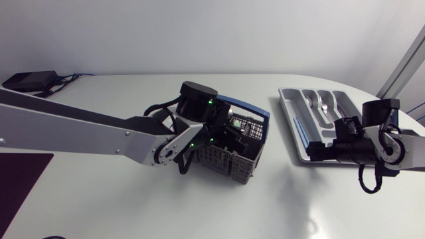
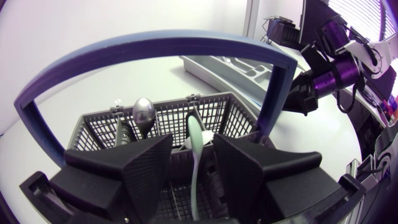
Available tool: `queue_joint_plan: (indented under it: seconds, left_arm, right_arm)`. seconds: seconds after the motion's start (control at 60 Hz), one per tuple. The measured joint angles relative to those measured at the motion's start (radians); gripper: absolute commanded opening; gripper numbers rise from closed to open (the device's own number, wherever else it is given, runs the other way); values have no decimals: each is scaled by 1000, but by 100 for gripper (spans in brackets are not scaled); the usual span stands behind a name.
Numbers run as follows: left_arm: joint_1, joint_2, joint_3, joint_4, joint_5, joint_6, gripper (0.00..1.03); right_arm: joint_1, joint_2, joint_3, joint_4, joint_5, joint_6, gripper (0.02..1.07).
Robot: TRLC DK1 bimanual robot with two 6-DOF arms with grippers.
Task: Unload the cutlery basket into the drawer organizer.
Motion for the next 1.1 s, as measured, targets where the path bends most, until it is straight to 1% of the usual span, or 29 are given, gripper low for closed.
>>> queue_joint_plan:
  seconds: [0.083,0.133,0.183,0.4,0.517,0.683,0.783,0.917,1.05,1.1]
  left_arm:
    - [0,11,18,0,0,11,47]
    - [0,19,28,0,0,11,38]
    - [0,27,35,0,0,11,35]
    - [0,35,39,0,0,11,13]
    - [0,35,39,0,5,11,4]
    - [-2,34,38,2,19,10,4]
    - [-3,-4,5,17,19,10,4]
    - [-31,-103,-94,84,7,14,4]
    - [-81,-193,-217,187,-63,22,4]
    - [-92,-212,-249,220,-74,22,4]
  right_arm:
    - [0,5,0,5,0,0,91]
    - [0,7,0,6,3,0,91]
    - [0,9,0,7,3,0,91]
    - [0,11,0,18,4,0,91]
    - [0,11,0,19,11,0,91]
    - [0,11,0,19,12,0,91]
    - [0,11,0,19,15,0,91]
    - [8,11,-7,19,23,0,91]
    - [20,11,-19,19,41,0,91]
    - [27,9,-19,19,42,0,91]
